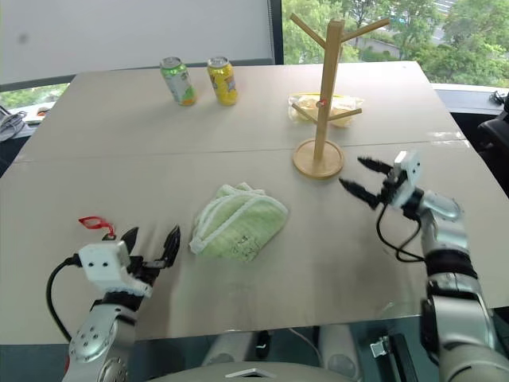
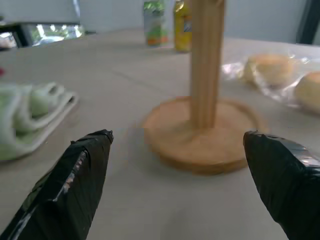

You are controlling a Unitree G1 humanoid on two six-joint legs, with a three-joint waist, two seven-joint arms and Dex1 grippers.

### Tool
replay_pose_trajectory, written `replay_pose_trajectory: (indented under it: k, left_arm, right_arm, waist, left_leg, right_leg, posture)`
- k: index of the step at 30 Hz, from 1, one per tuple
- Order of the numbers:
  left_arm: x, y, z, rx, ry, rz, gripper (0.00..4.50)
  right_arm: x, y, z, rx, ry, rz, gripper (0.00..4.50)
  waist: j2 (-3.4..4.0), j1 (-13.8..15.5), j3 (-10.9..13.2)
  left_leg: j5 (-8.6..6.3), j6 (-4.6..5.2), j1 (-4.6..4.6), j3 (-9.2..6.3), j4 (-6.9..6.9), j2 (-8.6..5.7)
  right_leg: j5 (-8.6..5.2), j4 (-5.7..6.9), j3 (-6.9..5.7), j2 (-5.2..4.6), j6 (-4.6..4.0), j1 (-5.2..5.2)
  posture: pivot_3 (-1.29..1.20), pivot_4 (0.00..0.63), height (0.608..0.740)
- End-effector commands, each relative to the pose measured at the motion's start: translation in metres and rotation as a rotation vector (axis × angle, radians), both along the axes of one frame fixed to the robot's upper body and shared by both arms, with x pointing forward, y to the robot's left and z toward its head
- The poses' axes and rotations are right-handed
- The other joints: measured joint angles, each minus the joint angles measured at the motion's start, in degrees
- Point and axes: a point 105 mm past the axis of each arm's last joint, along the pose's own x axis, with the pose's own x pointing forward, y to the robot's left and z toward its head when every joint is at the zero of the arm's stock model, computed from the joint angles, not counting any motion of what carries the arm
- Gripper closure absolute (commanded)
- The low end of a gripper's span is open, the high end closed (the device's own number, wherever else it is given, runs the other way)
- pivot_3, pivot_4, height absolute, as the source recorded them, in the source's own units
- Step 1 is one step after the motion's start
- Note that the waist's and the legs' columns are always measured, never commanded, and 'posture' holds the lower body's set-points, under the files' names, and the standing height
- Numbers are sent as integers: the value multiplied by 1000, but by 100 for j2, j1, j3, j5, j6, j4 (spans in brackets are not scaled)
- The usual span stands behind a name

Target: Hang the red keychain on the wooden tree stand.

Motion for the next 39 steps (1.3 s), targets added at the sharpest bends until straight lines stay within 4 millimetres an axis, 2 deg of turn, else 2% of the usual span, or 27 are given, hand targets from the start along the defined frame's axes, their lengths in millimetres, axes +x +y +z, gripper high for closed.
replay_pose_trajectory:
  k: [1,3,5,8,9,13,19,23,32,39]
  left_arm:
    - [14,-14,13,-34,4,-131,44]
    - [29,-26,25,-46,-3,-236,44]
    - [36,-31,33,-52,-4,-299,44]
    - [44,-39,41,-126,22,-386,44]
    - [46,-47,41,-146,54,-445,44]
    - [47,-65,34,-215,182,-573,44]
    - [50,-65,29,-212,255,-604,44]
    - [54,-62,28,-199,274,-592,44]
    - [55,-56,15,-209,347,-570,44]
    - [53,-72,5,-187,421,-633,44]
  right_arm:
    - [-38,10,5,-69,-60,157,0]
    - [-59,8,-10,-125,-54,194,0]
    - [-70,7,-17,-151,-45,207,0]
    - [-75,7,-24,-170,-55,186,0]
    - [-77,7,-27,-178,-66,172,0]
    - [-82,10,-30,-173,-95,134,0]
    - [-91,17,-31,-152,-112,121,0]
    - [-93,20,-23,-103,-145,110,0]
    - [-95,22,-24,-123,-162,121,0]
    - [-92,23,-25,-125,-168,103,0]
  waist:
    - [4,-19,-1]
    - [2,-24,-1]
    - [3,-20,-1]
    - [4,-55,-2]
    - [4,-50,-2]
    - [3,-3,-1]
    - [2,6,-1]
    - [2,7,-1]
    - [3,8,-1]
    - [2,13,-2]
  left_leg:
    - [0,0,0,0,0,1]
    - [-4,-7,6,3,0,4]
    - [-13,-25,8,4,5,9]
    - [-13,-26,12,11,6,9]
    - [-13,-25,12,13,6,9]
    - [-10,-22,11,9,6,8]
    - [-13,-27,12,10,6,8]
    - [-16,-32,11,11,7,9]
    - [-16,-33,11,10,7,9]
    - [-16,-33,11,11,7,7]
  right_leg:
    - [-1,2,0,0,2,0]
    - [-13,7,3,2,22,0]
    - [-13,13,3,7,23,0]
    - [-13,16,12,8,23,-1]
    - [-13,17,15,8,23,-3]
    - [-13,18,12,10,22,-3]
    - [-13,19,16,9,22,-3]
    - [-13,18,17,6,22,-3]
    - [-13,18,18,4,21,-3]
    - [-13,18,18,1,21,-3]
  posture:
    - [0,150,740]
    - [0,150,740]
    - [0,150,740]
    - [0,150,740]
    - [0,150,740]
    - [0,150,740]
    - [0,150,740]
    - [0,150,740]
    - [0,150,740]
    - [0,150,740]
